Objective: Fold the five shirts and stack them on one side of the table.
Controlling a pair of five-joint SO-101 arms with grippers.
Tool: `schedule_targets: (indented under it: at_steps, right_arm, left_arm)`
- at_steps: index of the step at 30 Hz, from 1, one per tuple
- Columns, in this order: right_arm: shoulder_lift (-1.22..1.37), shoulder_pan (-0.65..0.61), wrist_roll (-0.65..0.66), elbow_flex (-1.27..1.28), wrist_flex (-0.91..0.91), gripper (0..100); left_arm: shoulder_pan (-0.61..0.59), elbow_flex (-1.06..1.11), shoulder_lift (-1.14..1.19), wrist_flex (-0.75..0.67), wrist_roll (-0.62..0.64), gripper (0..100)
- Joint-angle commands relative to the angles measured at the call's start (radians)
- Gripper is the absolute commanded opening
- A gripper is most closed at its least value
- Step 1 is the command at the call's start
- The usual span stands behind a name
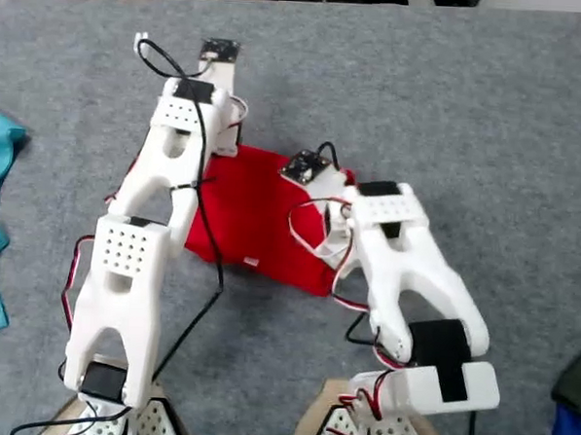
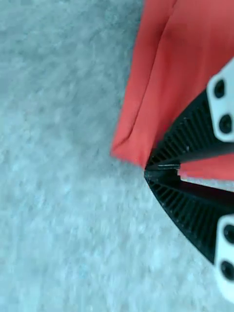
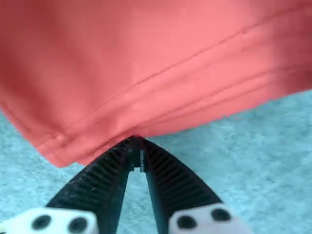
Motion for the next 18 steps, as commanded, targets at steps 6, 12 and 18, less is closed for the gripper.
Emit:
schedule_targets:
  at_steps: [6, 12, 18]
  right_arm:
    - [-0.145, 0.015, 0.008, -0.160, 0.140, 0.6]
    - [-0.303, 0.021, -0.084, -0.202, 0.242, 0.7]
    - [-0.312, 0.015, -0.347, -0.202, 0.241, 17.1]
  left_arm:
    - [-0.011, -0.175, -0.012, 0.137, -0.005, 2]
    - [0.021, -0.276, -0.021, 0.330, -0.049, 2]
    - [0.018, -0.269, -0.070, 0.407, -0.058, 2]
